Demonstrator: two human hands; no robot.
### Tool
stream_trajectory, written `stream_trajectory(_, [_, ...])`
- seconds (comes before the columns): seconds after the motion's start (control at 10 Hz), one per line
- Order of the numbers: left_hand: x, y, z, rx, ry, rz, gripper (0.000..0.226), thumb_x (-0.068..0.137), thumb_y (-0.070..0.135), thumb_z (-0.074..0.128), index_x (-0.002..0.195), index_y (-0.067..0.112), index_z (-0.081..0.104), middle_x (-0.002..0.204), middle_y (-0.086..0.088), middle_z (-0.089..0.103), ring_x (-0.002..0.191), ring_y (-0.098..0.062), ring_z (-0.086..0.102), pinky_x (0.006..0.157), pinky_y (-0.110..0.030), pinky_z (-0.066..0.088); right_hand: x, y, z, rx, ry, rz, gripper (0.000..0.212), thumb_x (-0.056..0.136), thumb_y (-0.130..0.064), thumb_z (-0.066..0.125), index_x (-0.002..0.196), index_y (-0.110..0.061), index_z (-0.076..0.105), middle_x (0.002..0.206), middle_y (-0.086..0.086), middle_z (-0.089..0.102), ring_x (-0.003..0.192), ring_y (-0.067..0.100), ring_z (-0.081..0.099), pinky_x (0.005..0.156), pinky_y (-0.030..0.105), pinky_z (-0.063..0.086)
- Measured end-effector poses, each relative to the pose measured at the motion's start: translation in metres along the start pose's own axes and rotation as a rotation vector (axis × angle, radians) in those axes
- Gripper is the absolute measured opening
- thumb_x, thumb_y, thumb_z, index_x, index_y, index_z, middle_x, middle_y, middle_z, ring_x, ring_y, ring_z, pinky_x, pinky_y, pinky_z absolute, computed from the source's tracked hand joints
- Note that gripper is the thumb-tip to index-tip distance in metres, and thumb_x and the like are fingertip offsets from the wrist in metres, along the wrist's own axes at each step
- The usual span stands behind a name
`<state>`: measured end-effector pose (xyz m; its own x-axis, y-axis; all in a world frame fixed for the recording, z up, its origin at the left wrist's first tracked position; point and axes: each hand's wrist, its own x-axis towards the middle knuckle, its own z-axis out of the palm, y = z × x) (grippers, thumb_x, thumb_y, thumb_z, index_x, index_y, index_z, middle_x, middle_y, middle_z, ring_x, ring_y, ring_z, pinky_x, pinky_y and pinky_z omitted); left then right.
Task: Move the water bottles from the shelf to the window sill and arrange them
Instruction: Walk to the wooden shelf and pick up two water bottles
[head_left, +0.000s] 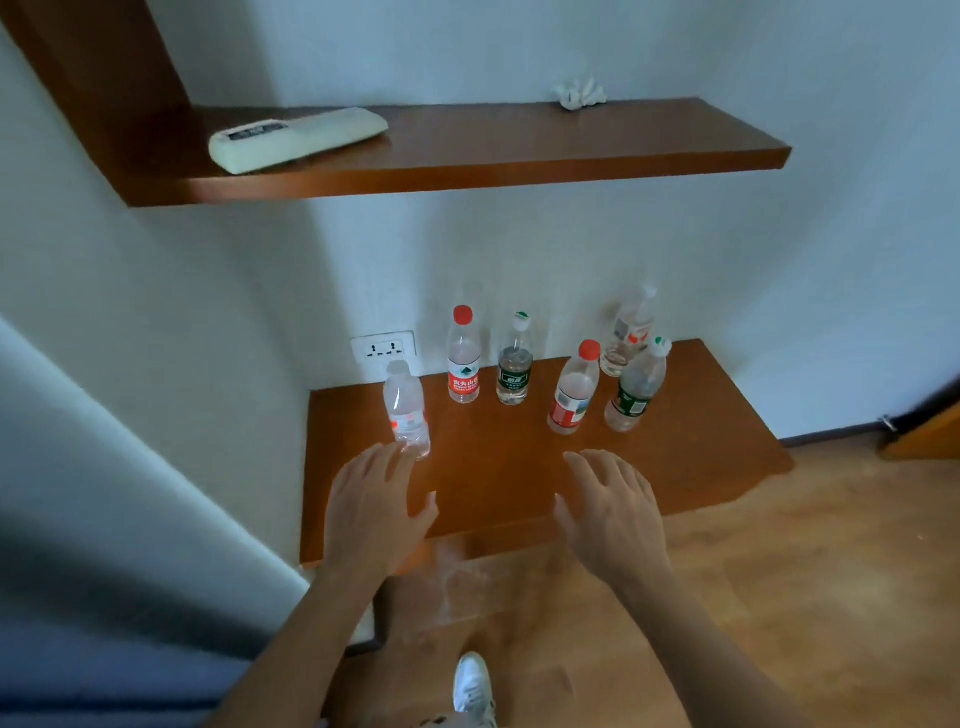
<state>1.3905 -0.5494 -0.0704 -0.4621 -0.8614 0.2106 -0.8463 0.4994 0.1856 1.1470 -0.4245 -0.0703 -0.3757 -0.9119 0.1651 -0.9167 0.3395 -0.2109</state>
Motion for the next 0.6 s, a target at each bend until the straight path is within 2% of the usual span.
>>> stream_trajectory(0.1, [0.023, -0.021, 0.020, 0.002, -0.057, -0.119, 0.059, 0.082, 0.057, 0.063, 0.130, 0.023, 0.058, 0.136, -0.002, 0.059, 0.126, -0.023, 0.054, 0.101, -0.044, 0.047, 0.039, 0.008, 0.014, 0.009, -0.004, 0.015, 0.055, 0.092, -0.053, 0.056, 0.140, -0.027, 0.050, 0.142, 0.000, 0.056, 0.134, 0.023, 0.051, 0.111, 0.044, 0.042])
stream_trajectory(0.2, [0.042, -0.037, 0.036, -0.043, -0.114, -0.284, 0.065, 0.082, 0.062, 0.060, 0.136, 0.026, 0.051, 0.142, 0.000, 0.053, 0.130, -0.024, 0.050, 0.100, -0.047, 0.048, 0.063, 0.018, 0.029, 0.033, -0.031, 0.062, 0.053, 0.090, -0.050, 0.061, 0.136, -0.025, 0.054, 0.137, 0.001, 0.059, 0.128, 0.023, 0.055, 0.106, 0.043, 0.047])
stream_trajectory(0.3, [0.060, -0.046, 0.047, -0.174, -0.170, -0.419, 0.079, 0.078, 0.066, 0.064, 0.143, 0.027, 0.040, 0.146, -0.001, 0.048, 0.130, -0.026, 0.049, 0.100, -0.048, 0.048, 0.078, 0.037, 0.046, 0.102, -0.041, 0.106, 0.050, 0.087, -0.043, 0.066, 0.131, -0.022, 0.055, 0.129, 0.004, 0.062, 0.119, 0.027, 0.059, 0.094, 0.045, 0.054])
stream_trajectory(0.4, [0.082, -0.047, 0.061, -0.391, -0.202, -0.500, 0.094, 0.070, 0.063, 0.074, 0.147, 0.026, 0.032, 0.149, -0.002, 0.044, 0.132, -0.025, 0.047, 0.102, -0.048, 0.046, 0.098, 0.050, 0.058, 0.243, -0.064, 0.267, 0.056, 0.085, -0.038, 0.072, 0.134, -0.018, 0.053, 0.128, 0.009, 0.061, 0.114, 0.031, 0.060, 0.087, 0.045, 0.054])
stream_trajectory(0.5, [0.101, -0.038, 0.074, -0.506, -0.170, -0.534, 0.103, 0.063, 0.053, 0.083, 0.147, 0.021, 0.033, 0.147, -0.006, 0.045, 0.131, -0.026, 0.047, 0.102, -0.049, 0.047, 0.123, 0.062, 0.076, 0.406, -0.106, 0.419, 0.075, 0.084, -0.047, 0.074, 0.145, -0.020, 0.039, 0.145, 0.009, 0.050, 0.131, 0.028, 0.051, 0.102, 0.045, 0.048])
stream_trajectory(0.6, [0.116, -0.032, 0.085, -0.610, -0.138, -0.621, 0.110, 0.057, 0.052, 0.084, 0.148, 0.018, 0.032, 0.145, -0.008, 0.045, 0.130, -0.027, 0.047, 0.100, -0.050, 0.048, 0.147, 0.069, 0.084, 0.569, -0.095, 0.567, 0.093, 0.077, -0.054, 0.079, 0.150, -0.021, 0.032, 0.153, 0.005, 0.044, 0.140, 0.024, 0.044, 0.111, 0.047, 0.042])
